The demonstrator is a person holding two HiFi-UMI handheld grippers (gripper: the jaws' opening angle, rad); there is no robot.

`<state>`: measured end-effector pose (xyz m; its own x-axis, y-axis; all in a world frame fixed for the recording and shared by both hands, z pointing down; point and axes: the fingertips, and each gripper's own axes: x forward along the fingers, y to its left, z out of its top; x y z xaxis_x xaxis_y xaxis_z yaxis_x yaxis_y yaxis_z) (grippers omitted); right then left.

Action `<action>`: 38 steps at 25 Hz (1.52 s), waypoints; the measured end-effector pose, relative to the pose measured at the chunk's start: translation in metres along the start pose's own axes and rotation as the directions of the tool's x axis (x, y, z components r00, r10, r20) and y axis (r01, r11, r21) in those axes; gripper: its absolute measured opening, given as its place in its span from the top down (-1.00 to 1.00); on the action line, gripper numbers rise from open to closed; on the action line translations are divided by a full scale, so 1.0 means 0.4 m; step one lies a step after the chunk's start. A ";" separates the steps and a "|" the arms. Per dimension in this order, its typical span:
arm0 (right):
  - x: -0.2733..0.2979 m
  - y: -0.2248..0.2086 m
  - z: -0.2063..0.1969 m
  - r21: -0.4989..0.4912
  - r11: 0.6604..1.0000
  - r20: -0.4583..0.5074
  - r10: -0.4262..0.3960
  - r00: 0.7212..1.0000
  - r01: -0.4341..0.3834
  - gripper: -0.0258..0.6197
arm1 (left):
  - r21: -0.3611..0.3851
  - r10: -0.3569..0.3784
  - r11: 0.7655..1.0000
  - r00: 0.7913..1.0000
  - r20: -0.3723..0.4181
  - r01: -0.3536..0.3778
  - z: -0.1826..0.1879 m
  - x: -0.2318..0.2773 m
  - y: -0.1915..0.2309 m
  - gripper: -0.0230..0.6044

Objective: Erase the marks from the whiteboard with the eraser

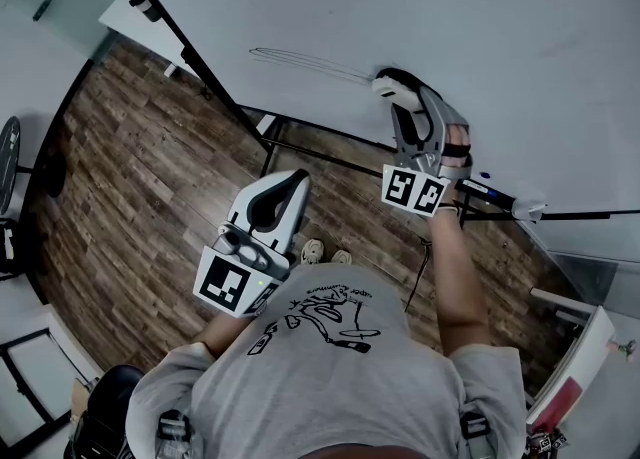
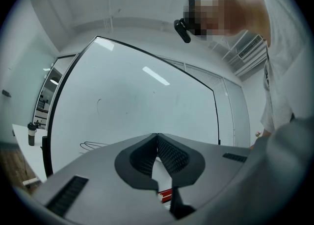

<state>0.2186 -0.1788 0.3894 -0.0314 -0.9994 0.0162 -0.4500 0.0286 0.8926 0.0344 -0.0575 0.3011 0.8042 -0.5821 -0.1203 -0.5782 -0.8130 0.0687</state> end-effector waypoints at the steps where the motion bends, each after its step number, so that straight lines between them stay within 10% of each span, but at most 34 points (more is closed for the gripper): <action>1: 0.002 0.007 0.000 -0.003 1.000 0.000 0.006 1.000 -0.006 0.12 | 0.000 0.000 1.000 1.000 -0.001 0.000 -0.001 0.000 0.001 0.86; 38: 0.053 0.288 -0.021 -0.142 0.958 -0.095 0.237 0.967 -0.248 0.11 | 0.002 0.019 1.000 1.000 0.019 -0.019 0.012 -0.056 0.026 0.86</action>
<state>0.1737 -0.1968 0.4963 -0.0517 -0.9615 0.2698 -0.2963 0.2727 0.9153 0.0096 -0.0529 0.2999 0.7903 -0.5970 -0.1378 -0.5936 -0.8018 0.0687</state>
